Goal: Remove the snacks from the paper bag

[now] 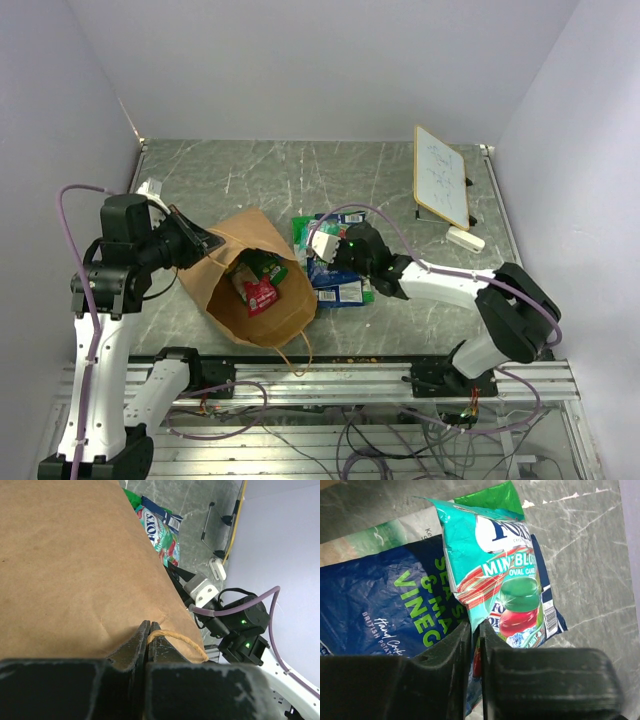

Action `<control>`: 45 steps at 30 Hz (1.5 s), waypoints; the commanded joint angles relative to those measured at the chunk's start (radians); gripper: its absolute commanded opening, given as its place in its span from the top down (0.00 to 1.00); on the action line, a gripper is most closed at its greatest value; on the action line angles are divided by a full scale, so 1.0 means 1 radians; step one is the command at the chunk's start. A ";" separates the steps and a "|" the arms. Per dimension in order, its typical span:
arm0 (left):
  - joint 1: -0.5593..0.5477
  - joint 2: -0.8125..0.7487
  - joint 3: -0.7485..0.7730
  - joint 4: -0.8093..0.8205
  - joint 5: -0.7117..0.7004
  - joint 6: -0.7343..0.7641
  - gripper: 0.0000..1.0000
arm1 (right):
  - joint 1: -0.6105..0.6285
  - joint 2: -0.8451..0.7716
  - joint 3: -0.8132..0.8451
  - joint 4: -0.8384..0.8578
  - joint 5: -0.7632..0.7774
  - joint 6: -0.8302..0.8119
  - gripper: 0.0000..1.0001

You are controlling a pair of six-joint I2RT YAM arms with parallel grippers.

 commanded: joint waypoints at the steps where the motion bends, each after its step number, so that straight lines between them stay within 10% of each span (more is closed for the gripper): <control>1: -0.004 -0.023 -0.018 0.029 0.002 -0.017 0.93 | 0.001 -0.080 0.008 -0.040 -0.050 0.030 0.83; 8: -0.003 -0.046 -0.046 0.043 -0.002 -0.033 0.93 | 0.000 -0.301 -0.002 -0.116 -0.065 0.043 0.62; 18: -0.003 -0.062 -0.053 0.056 -0.014 -0.042 0.93 | 0.175 -0.527 0.023 -0.201 -0.555 -0.156 0.45; 28: -0.002 -0.052 -0.060 0.073 0.014 -0.034 0.93 | 0.517 -0.245 0.121 -0.263 -0.378 -0.426 0.42; 45: -0.003 -0.025 -0.044 0.051 0.061 0.006 0.93 | 0.542 0.118 0.282 -0.304 -0.001 -0.594 0.45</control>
